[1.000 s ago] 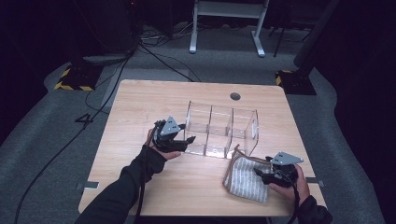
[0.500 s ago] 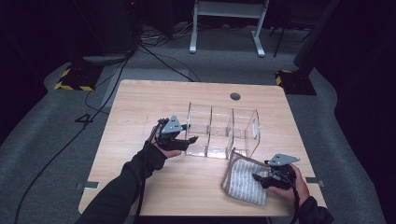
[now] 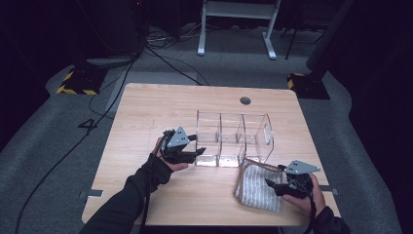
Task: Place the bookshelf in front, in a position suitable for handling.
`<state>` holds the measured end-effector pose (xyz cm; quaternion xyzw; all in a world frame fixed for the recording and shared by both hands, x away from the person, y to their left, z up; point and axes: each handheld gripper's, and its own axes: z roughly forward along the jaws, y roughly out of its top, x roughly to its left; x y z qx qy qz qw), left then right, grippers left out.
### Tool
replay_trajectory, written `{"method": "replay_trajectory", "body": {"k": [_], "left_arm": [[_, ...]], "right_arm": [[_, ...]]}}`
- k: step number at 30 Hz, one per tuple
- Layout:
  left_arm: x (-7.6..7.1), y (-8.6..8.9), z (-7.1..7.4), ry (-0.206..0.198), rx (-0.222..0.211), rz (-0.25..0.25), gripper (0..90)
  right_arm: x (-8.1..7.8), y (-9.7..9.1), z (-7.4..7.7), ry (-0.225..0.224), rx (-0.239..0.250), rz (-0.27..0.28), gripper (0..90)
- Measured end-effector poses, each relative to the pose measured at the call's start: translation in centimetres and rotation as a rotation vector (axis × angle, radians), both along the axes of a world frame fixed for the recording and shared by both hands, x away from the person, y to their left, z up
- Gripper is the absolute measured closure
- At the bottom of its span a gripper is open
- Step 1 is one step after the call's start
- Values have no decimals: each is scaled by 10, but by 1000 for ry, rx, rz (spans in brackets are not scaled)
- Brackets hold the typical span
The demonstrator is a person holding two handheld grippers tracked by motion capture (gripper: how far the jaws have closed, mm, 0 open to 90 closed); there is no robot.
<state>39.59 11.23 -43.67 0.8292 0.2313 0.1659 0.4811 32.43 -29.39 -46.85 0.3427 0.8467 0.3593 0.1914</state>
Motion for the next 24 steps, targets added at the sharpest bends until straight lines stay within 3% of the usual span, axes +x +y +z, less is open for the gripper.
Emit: {"method": "replay_trajectory", "body": {"k": [4,5,9,11,12,14,15,17,19,20,24], "left_arm": [[2,-2,0,-5,-5,8,443],[3,-3,0,-8,-4,24,452],[5,-3,0,-9,-17,38,451],[4,-4,0,-24,-10,56,488],[4,-4,0,-28,-9,68,544],[4,-4,1,-37,-7,88,564],[7,-2,0,-36,-17,110,576],[9,0,0,-32,-22,109,588],[9,0,0,-32,-23,106,589],[9,0,0,-38,-17,112,589],[9,0,0,-37,-8,114,595]], "right_arm": [[-8,9,5,-25,-19,32,224],[-11,12,8,-57,-57,24,222],[-17,11,18,-73,-7,40,223],[-22,14,21,-78,16,75,240],[-23,15,21,-75,17,87,244],[-25,18,21,-74,4,100,245],[-28,22,21,-90,3,114,266],[-31,21,26,-116,5,120,268],[-30,19,28,-112,26,127,269],[-29,16,29,-89,62,121,269],[-34,24,26,-94,10,169,273]]}}
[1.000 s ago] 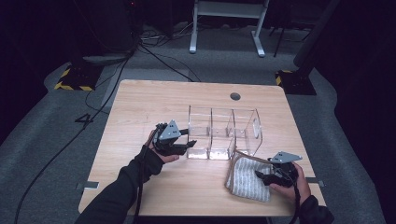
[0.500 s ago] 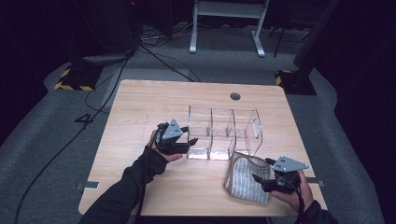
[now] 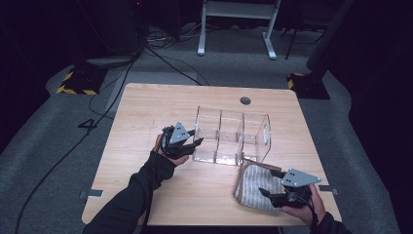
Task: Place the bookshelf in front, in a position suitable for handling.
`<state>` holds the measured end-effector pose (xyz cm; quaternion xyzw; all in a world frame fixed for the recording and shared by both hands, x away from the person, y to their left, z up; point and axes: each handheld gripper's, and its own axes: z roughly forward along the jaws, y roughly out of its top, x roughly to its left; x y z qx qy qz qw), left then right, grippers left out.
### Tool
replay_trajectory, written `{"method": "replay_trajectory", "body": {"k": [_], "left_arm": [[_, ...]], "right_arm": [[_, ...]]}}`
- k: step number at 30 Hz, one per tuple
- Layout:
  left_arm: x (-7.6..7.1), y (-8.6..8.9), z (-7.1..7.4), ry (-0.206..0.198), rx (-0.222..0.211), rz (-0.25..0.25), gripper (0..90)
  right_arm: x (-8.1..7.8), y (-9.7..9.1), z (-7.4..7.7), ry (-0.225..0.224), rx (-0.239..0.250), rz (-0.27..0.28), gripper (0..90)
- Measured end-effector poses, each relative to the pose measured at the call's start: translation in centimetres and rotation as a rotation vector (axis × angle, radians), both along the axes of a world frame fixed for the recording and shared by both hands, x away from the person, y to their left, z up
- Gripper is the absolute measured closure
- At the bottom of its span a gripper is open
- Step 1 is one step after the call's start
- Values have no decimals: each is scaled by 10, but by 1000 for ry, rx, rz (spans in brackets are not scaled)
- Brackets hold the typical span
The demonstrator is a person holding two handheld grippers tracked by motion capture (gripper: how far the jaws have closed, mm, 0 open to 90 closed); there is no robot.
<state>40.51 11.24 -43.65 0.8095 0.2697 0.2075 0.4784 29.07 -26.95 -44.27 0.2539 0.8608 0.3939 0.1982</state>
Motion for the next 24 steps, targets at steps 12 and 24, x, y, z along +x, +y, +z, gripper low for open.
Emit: {"method": "replay_trajectory", "body": {"k": [12,24], "left_arm": [[-2,8,1,11,11,30,627],[-21,32,5,-3,-23,45,433]], "right_arm": [[9,13,-32,109,-101,38,250],[11,19,-44,173,-91,37,257]]}}
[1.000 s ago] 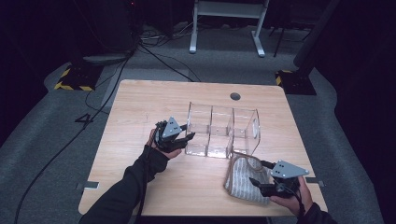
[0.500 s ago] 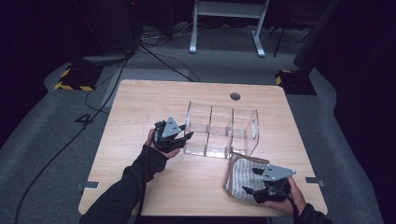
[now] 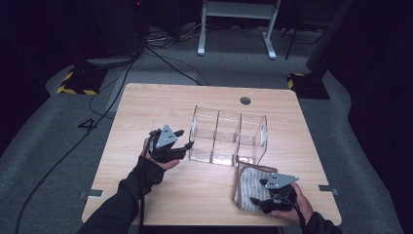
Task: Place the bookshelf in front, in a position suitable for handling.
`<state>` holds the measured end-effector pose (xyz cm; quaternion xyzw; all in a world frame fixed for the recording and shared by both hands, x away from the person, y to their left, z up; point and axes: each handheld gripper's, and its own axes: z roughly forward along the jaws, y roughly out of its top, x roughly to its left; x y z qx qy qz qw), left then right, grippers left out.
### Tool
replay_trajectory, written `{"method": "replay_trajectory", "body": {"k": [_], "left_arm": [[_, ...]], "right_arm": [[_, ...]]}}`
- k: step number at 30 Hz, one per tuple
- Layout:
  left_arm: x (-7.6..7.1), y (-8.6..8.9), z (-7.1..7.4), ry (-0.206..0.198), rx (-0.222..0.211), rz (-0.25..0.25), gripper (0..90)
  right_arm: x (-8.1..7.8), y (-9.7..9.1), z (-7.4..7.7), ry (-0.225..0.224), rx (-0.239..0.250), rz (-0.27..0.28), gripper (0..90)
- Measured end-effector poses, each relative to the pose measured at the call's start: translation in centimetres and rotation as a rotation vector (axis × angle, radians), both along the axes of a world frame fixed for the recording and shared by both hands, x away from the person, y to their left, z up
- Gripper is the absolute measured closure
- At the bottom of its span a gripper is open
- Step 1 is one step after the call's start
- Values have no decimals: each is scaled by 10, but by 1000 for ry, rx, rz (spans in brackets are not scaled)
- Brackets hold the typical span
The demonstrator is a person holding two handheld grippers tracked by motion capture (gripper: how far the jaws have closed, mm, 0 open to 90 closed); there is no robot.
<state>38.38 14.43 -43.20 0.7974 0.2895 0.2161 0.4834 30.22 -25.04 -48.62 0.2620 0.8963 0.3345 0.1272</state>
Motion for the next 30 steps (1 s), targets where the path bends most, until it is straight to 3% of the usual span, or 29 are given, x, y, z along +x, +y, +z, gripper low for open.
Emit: {"method": "replay_trajectory", "body": {"k": [5,8,14,16,19,23,24,26,28,29,30], "left_arm": [[-23,8,-2,2,17,-9,401],[-39,9,-4,15,24,-52,390],[-50,0,-14,61,40,-130,359],[-49,-4,-23,95,67,-140,334],[-49,-8,-27,104,87,-151,325],[-49,-21,-31,129,92,-185,302],[-51,-33,-31,137,90,-228,298],[-52,-40,-30,135,94,-247,294],[-54,-61,-28,148,91,-317,269],[-56,-74,-27,144,90,-344,270],[-56,-74,-27,144,90,-344,270]], "right_arm": [[-1,5,-1,0,2,10,262],[1,13,-1,6,7,16,261],[3,20,-2,5,14,29,258],[6,24,-3,11,20,30,255],[8,28,-3,10,20,33,254],[11,39,0,-25,26,45,274],[11,38,4,-37,41,42,285],[11,35,7,-55,52,34,288],[12,20,23,-123,100,-29,320],[13,15,27,-134,125,-47,327],[13,15,27,-134,125,-47,327]]}}
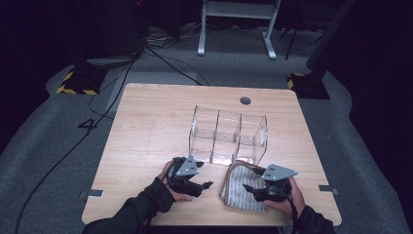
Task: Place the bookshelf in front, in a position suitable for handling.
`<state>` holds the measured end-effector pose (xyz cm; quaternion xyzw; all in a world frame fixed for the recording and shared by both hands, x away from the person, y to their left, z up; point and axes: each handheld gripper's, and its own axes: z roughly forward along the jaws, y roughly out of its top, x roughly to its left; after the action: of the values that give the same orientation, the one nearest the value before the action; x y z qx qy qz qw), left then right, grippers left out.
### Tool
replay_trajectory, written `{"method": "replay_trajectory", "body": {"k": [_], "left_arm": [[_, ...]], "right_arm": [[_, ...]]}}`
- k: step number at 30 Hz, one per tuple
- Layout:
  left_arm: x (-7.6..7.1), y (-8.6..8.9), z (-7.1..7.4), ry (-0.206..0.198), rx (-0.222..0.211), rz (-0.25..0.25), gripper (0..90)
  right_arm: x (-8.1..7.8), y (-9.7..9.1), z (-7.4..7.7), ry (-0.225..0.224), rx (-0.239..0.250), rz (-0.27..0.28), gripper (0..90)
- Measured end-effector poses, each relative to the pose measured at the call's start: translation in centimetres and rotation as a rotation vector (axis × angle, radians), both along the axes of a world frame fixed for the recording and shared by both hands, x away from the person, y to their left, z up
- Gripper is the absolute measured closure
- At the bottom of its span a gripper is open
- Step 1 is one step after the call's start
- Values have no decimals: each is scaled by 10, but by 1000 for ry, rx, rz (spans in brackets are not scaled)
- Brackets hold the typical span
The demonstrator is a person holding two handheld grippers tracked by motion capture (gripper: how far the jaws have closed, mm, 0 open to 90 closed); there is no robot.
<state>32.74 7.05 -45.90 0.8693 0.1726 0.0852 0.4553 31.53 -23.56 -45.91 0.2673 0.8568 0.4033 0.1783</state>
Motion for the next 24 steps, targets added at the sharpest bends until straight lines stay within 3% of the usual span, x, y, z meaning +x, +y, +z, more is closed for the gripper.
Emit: {"method": "replay_trajectory", "body": {"k": [2,3,6,8,11,12,15,18,24], "left_arm": [[-4,-21,2,-3,-8,-62,272],[-6,-41,3,-15,-6,-113,274],[-7,-73,-1,-3,-3,-183,273],[-6,-80,-3,1,1,-195,273],[1,-104,-19,20,75,-218,274],[1,-104,-19,20,75,-218,274],[9,-108,-37,66,125,-218,276],[11,-103,-41,75,117,-237,291],[10,-90,-40,41,150,-250,329]], "right_arm": [[4,-13,11,-31,28,-50,334],[7,-24,17,-57,40,-81,344],[16,-37,22,-61,63,-117,342],[19,-39,23,-61,64,-124,342],[34,-44,26,-67,65,-147,333],[36,-45,27,-63,65,-141,327],[45,-44,28,-58,67,-121,314],[55,-42,29,-60,84,-102,311],[70,-38,31,-53,87,-93,305]]}}
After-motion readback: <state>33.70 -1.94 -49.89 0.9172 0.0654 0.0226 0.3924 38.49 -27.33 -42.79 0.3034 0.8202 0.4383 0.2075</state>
